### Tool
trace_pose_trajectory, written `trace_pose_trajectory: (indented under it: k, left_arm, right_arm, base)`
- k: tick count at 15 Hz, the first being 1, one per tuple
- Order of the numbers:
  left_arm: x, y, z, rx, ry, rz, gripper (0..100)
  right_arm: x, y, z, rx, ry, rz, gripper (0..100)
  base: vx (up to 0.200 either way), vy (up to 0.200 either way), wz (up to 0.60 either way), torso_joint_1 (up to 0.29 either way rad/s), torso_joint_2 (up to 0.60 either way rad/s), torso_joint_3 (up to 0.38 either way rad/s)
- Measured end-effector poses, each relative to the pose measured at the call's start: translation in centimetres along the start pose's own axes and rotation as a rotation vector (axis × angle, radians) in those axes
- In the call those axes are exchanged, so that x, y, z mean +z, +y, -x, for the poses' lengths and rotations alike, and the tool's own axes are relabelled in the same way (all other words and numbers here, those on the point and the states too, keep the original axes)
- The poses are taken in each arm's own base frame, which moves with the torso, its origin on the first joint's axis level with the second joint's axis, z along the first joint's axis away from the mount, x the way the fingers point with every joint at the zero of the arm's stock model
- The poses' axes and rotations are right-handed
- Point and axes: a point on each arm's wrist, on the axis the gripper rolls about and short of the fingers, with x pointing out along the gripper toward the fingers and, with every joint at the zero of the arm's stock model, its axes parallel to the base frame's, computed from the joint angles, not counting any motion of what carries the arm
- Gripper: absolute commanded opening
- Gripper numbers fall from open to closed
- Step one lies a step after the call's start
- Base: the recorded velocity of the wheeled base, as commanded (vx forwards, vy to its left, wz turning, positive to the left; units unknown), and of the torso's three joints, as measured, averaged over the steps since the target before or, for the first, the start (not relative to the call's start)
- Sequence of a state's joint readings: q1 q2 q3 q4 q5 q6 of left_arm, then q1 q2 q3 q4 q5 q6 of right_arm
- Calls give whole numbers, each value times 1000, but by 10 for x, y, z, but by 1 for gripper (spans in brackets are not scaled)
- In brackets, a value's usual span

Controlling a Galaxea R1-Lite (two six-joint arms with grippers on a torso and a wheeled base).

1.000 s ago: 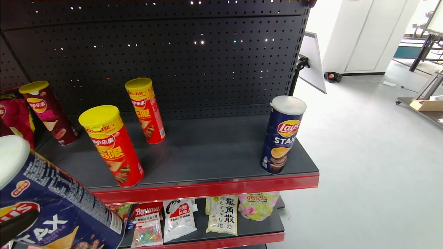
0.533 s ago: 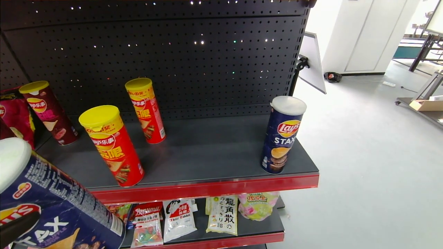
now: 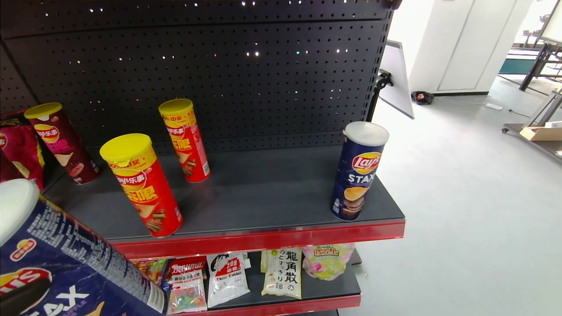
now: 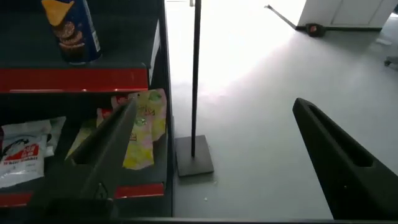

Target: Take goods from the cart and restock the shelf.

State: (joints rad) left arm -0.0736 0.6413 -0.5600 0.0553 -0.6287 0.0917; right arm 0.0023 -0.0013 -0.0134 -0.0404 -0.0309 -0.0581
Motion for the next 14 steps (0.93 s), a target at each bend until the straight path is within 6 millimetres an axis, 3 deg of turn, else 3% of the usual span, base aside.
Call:
trace_pose_trajectory:
  k: [3, 7, 9, 14]
  left_arm:
    - [0, 0, 0, 1, -1, -5, 0]
    - [-1, -1, 2, 5, -4, -5, 0]
    - [-1, -1, 2, 7, -4, -4, 0]
    - [-3, -2, 2, 8, -2, -1, 0]
  right_arm:
    - [0, 0, -1, -15, -9, 20, 100]
    - [-6, 3, -1, 107, 26, 2, 100]
    - [-8, 1, -1, 43, 51, -73, 100]
    - [-7, 1, -1, 38, 51, -61, 100]
  base:
    - [0, 0, 0, 0, 0, 0]
    - [0, 0, 0, 0, 0, 0]
    - [0, 0, 0, 0, 0, 0]
    - [0, 0, 0, 0, 0, 0]
